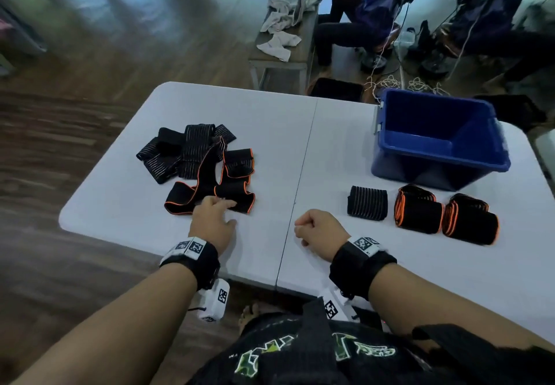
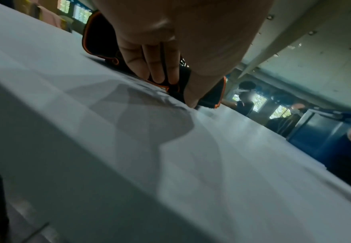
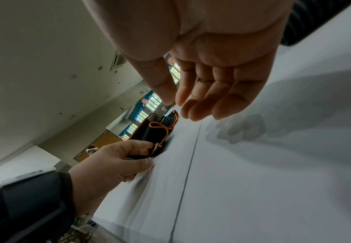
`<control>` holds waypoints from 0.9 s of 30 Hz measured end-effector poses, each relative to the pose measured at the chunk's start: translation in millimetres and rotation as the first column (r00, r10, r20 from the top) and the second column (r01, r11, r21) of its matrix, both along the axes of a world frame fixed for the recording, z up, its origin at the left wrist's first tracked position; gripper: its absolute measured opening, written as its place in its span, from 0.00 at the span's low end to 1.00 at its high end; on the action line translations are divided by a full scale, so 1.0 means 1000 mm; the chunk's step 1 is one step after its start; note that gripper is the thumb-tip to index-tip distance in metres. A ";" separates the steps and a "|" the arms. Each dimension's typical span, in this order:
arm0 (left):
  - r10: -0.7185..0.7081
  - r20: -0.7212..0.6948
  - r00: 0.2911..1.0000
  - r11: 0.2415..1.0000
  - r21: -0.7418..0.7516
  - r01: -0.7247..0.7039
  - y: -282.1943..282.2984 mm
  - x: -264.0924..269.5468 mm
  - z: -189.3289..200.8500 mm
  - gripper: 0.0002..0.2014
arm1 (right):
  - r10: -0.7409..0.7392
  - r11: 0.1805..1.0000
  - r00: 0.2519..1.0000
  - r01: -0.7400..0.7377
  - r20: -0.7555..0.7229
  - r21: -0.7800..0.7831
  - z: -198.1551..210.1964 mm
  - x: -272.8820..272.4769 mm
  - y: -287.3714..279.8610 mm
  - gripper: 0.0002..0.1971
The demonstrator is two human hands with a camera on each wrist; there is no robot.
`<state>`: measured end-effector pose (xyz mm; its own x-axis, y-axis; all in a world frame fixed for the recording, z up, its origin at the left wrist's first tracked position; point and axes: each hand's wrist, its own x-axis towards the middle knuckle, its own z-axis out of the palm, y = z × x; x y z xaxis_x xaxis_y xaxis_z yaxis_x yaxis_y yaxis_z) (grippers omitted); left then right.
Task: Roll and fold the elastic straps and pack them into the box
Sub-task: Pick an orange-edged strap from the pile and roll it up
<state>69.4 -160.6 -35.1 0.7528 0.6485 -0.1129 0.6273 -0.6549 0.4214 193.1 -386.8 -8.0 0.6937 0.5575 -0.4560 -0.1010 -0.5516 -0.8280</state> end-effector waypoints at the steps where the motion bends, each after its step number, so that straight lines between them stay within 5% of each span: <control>1: -0.041 -0.018 0.999 0.999 0.007 0.041 0.002 0.002 -0.001 0.21 | 0.003 1.000 1.000 -0.003 -0.001 -0.004 0.000 -0.002 0.006 0.02; 7: -0.139 -0.103 0.985 0.989 0.028 0.143 0.011 0.017 0.002 0.20 | 0.004 1.000 0.999 -0.004 -0.035 0.002 0.005 -0.012 0.035 0.04; 14: -0.264 0.178 0.948 0.932 -0.207 0.299 0.015 0.011 0.019 0.12 | 0.106 0.994 0.986 -0.110 0.126 0.026 0.010 -0.017 0.056 0.23; 19: -0.280 0.251 0.927 0.872 -0.338 0.355 0.022 -0.013 0.027 0.11 | 0.144 0.989 0.962 -0.146 0.233 -0.008 0.018 -0.022 0.082 0.07; 23: -0.169 0.274 0.947 0.902 -0.344 0.260 0.037 -0.029 0.032 0.07 | 0.204 0.978 0.909 -0.176 0.364 -0.108 0.024 -0.027 0.100 0.04; 25: 0.000 0.277 0.961 0.940 -0.328 0.095 0.050 -0.042 0.033 0.01 | 0.219 0.975 0.897 -0.186 0.384 -0.121 0.025 -0.028 0.107 0.05; 27: 0.192 0.255 0.948 0.946 -0.305 -0.110 0.069 -0.059 0.024 0.07 | 0.221 0.975 0.891 -0.189 0.396 -0.119 0.024 -0.029 0.113 0.04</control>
